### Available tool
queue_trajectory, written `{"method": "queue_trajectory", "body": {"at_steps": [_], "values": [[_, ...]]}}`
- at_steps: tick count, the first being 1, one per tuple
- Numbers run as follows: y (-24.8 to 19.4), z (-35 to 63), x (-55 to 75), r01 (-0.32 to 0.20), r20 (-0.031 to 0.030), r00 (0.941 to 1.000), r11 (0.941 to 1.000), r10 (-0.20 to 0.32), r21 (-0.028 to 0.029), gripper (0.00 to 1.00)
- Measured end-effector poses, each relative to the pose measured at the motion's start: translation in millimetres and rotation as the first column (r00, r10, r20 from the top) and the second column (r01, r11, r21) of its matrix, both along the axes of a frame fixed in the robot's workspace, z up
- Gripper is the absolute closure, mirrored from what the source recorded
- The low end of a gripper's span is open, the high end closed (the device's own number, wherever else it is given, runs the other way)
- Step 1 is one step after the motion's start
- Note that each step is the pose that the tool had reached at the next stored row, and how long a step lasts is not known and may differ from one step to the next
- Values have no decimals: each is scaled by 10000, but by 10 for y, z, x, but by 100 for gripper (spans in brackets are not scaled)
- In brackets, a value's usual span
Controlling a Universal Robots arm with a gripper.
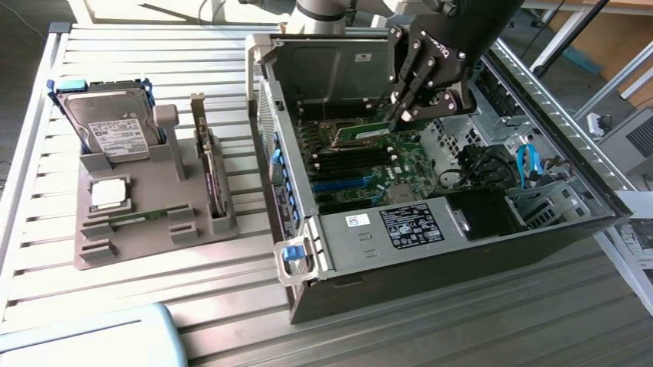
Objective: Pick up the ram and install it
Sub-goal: 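Pick up the ram and move it above insertion slot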
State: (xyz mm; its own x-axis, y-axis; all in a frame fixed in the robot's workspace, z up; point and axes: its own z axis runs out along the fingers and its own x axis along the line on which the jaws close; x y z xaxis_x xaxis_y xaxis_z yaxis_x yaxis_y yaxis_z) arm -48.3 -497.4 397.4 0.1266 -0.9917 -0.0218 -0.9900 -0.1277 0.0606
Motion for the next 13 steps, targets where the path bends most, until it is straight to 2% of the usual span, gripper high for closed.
{"method": "queue_trajectory", "body": {"at_steps": [4,7,8,11,13], "values": [[50,-27,185,0,-1,10000,10000,0,1,87],[135,-44,265,1,-1,10000,10000,-1,-7,87],[170,-51,294,1,-1,10000,10000,-1,-8,87],[349,-80,396,0,-1,10000,10000,0,-22,87],[423,-90,435,1,-1,10000,10000,-1,-28,87]]}}
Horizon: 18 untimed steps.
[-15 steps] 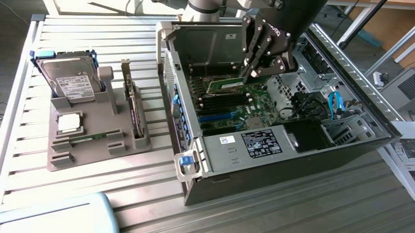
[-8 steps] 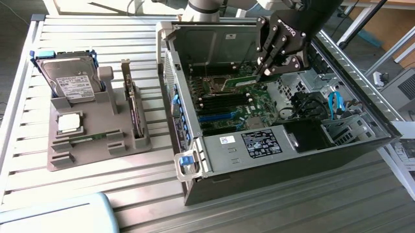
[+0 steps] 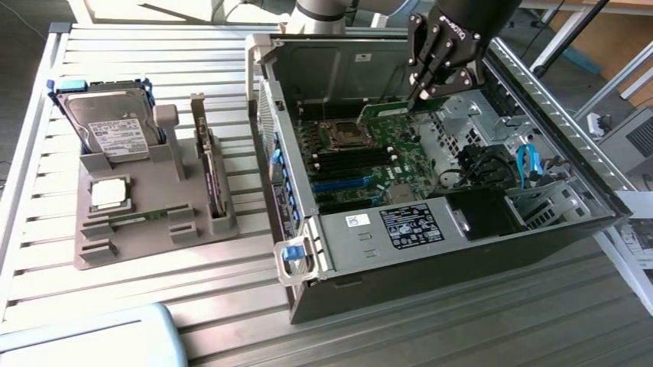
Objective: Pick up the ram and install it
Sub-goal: 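Pick up the ram and move it above insertion slot, then insert the ram into the slot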
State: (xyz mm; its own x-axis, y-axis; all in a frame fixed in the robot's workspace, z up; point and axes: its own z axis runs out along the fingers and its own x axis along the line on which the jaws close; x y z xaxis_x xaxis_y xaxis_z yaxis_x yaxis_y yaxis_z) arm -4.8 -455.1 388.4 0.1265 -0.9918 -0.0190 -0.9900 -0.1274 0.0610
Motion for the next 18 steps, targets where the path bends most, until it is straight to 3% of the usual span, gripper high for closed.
{"method": "queue_trajectory", "body": {"at_steps": [7,9,18], "values": [[286,-21,86,-1,0,10000,10000,1,-5,87],[348,-22,88,0,0,10000,10000,0,-5,87],[365,-25,89,0,1,10000,10000,0,-7,87]]}}
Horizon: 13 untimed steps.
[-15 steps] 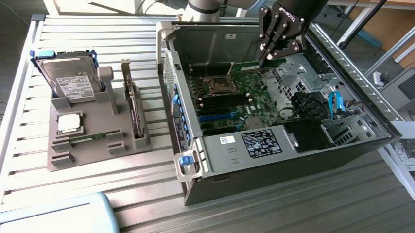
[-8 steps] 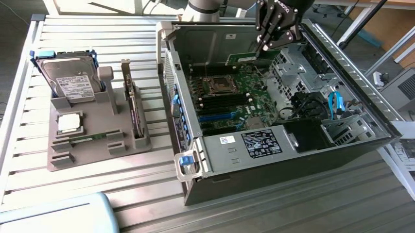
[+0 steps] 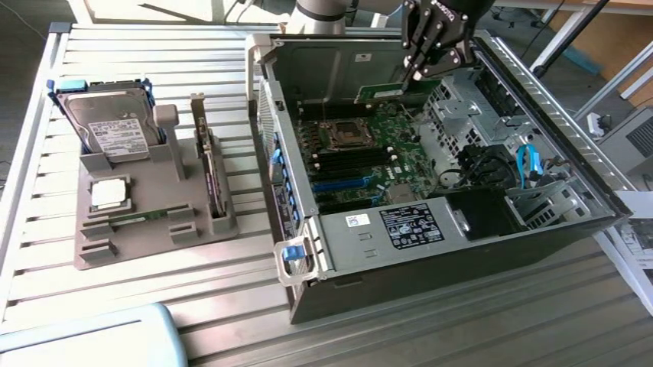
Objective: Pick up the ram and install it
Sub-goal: 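Insert the ram into the slot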
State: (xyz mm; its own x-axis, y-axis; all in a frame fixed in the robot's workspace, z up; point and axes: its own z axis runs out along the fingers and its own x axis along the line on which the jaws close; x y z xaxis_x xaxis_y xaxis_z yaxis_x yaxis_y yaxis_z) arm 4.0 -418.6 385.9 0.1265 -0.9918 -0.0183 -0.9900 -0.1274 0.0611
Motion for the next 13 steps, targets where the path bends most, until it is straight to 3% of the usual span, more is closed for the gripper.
{"method": "queue_trajectory", "body": {"at_steps": [2,8,13], "values": [[8,-56,-2,89,-1,10000,10000,-89,-36,87],[67,-223,-4,996,3,9950,9950,-996,-80,87],[130,-322,-35,1186,7,9929,9929,-1186,-116,87]]}}
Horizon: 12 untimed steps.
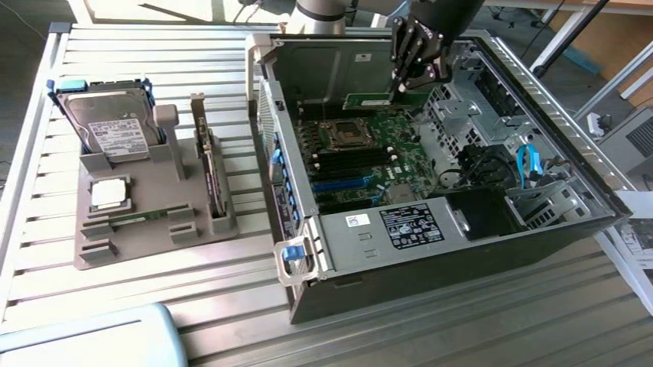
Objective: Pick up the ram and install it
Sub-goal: 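Insert the ram into the slot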
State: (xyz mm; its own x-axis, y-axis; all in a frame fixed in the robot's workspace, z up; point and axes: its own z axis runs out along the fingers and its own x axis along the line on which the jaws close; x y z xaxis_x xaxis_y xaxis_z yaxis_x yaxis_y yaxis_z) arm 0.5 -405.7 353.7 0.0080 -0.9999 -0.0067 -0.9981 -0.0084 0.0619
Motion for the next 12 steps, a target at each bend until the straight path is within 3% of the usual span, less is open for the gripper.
{"method": "queue_trajectory", "body": {"at_steps": [8,11,12], "values": [[11,-157,-61,213,0,9998,9998,-213,-26,87],[11,-249,-65,244,2,9997,9996,-244,-143,87],[11,-273,-68,256,3,9997,9996,-256,-150,87]]}}
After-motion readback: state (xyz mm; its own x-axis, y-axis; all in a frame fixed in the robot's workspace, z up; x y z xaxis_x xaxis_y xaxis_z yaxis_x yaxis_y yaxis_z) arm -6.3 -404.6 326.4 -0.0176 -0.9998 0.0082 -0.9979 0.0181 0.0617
